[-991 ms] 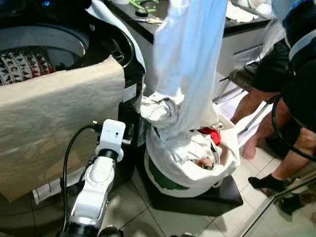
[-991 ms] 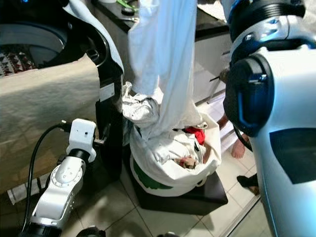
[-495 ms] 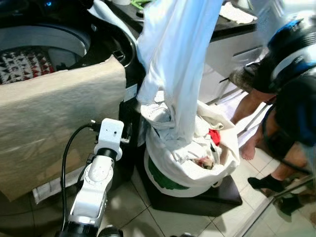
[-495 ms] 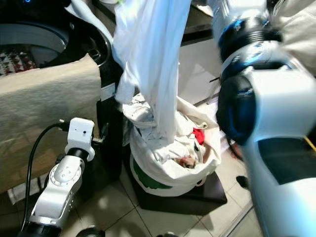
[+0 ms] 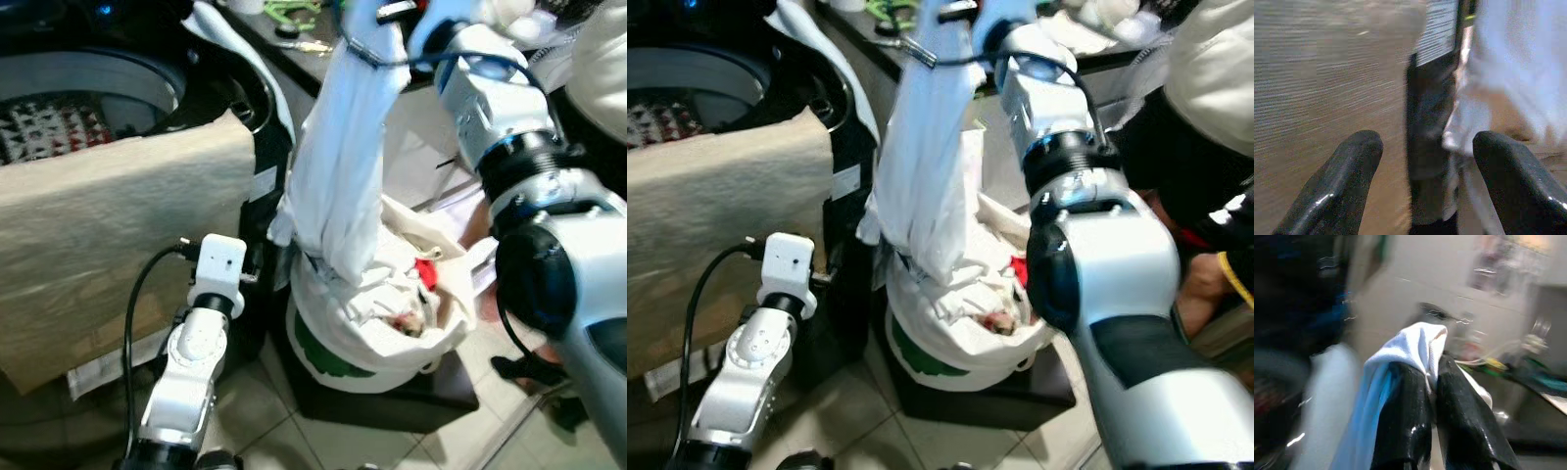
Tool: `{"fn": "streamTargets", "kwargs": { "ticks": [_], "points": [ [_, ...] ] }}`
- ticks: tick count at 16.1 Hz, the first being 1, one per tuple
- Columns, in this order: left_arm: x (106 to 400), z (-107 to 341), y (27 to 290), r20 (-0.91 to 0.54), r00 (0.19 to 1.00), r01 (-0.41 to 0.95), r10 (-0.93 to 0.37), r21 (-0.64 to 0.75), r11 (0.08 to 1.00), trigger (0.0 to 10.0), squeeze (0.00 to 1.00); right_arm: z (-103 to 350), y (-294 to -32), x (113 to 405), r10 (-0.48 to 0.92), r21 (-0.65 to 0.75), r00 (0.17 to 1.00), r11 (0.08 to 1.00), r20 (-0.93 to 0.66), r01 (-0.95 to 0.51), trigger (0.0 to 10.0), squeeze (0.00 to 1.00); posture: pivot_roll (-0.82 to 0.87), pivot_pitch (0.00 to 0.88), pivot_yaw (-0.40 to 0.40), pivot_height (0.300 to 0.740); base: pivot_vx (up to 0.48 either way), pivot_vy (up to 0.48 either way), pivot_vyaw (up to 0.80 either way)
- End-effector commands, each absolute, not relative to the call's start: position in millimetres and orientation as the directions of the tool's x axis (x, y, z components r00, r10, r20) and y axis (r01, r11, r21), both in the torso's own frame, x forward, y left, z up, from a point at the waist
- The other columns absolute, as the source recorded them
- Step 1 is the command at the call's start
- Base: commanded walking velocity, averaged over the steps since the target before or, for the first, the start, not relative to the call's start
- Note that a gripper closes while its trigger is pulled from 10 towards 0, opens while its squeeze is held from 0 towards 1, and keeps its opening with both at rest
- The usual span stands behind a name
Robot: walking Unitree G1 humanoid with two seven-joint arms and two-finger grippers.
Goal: Clothes washing
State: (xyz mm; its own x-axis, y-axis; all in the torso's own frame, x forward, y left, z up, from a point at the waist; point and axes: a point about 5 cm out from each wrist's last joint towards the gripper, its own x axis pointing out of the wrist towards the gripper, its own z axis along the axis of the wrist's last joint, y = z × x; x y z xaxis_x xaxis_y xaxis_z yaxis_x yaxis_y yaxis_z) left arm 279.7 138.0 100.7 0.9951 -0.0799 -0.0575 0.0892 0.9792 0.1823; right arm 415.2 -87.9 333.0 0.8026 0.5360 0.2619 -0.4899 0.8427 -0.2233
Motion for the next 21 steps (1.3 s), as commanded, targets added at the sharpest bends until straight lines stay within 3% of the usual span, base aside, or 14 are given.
{"fn": "streamTargets", "kwargs": {
  "ticks": [1,3,4,5,6,7,9,11,14,15,19,20,21],
  "points": [
    [273.3,98.0,134.8,-0.064,0.995,0.088,-0.078,0.174,0.981,10.0,0.00,305.9,-80.7,410.6,0.639,-0.283,0.754,0.759,0.154,-0.586,0.0,0.00,0.14,0.000,-0.161,0.740,0.000,0.000,0.00],
    [266.2,94.4,137.2,-0.081,0.994,0.089,-0.076,0.176,0.980,10.0,0.00,337.5,-80.8,407.7,0.735,-0.283,0.663,0.672,0.142,-0.684,0.0,0.00,0.16,0.000,-0.163,0.740,0.000,0.000,0.00],
    [265.9,94.1,137.3,-0.084,0.993,0.093,-0.079,0.179,0.979,10.0,0.00,360.4,-82.5,407.9,0.737,-0.264,0.655,0.674,0.167,-0.690,0.0,0.00,0.17,0.000,-0.163,0.740,0.000,0.000,0.00],
    [266.8,93.6,137.0,-0.087,0.993,0.097,-0.082,0.182,0.979,10.0,0.00,389.3,-101.3,413.4,0.557,-0.165,0.787,0.831,0.265,-0.532,0.0,0.00,0.17,0.000,-0.162,0.740,0.000,0.000,0.00],
    [268.4,94.0,136.5,-0.087,0.993,0.097,-0.082,0.185,0.978,10.0,0.00,415.1,-152.0,415.5,0.084,0.014,0.917,0.995,0.390,-0.097,0.0,0.00,0.18,0.000,-0.166,0.740,0.000,0.000,0.00],
    [269.4,94.9,136.2,-0.084,0.993,0.099,-0.084,0.188,0.977,10.0,0.00,424.2,-179.0,410.8,-0.130,0.075,0.891,0.991,0.434,0.108,0.0,0.00,0.19,0.000,-0.167,0.740,0.000,0.000,0.00],
    [271.7,98.8,136.1,-0.070,0.994,0.092,-0.079,0.198,0.976,10.0,0.00,427.5,-206.8,405.2,-0.258,0.051,0.854,0.963,0.452,0.264,0.0,0.00,0.21,0.000,-0.189,0.740,0.000,0.000,0.00],
    [270.8,99.6,136.5,-0.066,0.996,0.073,-0.062,0.190,0.979,10.0,0.00,406.8,-205.6,411.6,-0.212,-0.144,0.885,0.945,0.416,0.294,0.0,0.00,0.20,0.000,-0.191,0.740,0.000,0.000,0.00],
    [269.7,98.4,133.9,-0.075,0.994,0.089,-0.076,0.192,0.977,10.0,0.00,331.0,-203.1,425.5,-0.202,-0.122,0.961,0.966,0.188,0.227,0.0,0.00,0.21,0.000,-0.180,0.740,0.000,0.000,0.00],
    [269.0,98.6,135.8,-0.077,0.994,0.091,-0.077,0.195,0.977,10.0,0.00,308.3,-186.5,428.7,-0.136,-0.036,0.981,0.989,0.140,0.143,0.0,0.00,0.20,0.000,-0.173,0.740,0.000,0.000,0.00],
    [268.9,97.4,134.1,-0.087,0.992,0.107,-0.092,0.192,0.975,10.0,0.00,245.8,-105.1,424.9,0.265,0.002,0.964,0.964,0.024,-0.265,0.0,0.00,0.17,0.000,-0.155,0.740,0.000,0.000,0.00],
    [269.0,97.1,133.7,-0.089,0.991,0.112,-0.096,0.192,0.975,10.0,0.00,228.6,-77.0,417.6,0.395,0.028,0.919,0.919,-0.007,-0.394,0.0,0.00,0.16,0.000,-0.148,0.740,0.000,0.000,0.00],
    [269.0,96.3,133.1,-0.094,0.990,0.118,-0.101,0.191,0.974,10.0,0.00,208.0,-24.6,395.0,0.616,0.066,0.788,0.787,-0.016,-0.614,0.0,0.00,0.15,0.000,-0.141,0.740,0.000,0.000,0.00]
  ]
}}
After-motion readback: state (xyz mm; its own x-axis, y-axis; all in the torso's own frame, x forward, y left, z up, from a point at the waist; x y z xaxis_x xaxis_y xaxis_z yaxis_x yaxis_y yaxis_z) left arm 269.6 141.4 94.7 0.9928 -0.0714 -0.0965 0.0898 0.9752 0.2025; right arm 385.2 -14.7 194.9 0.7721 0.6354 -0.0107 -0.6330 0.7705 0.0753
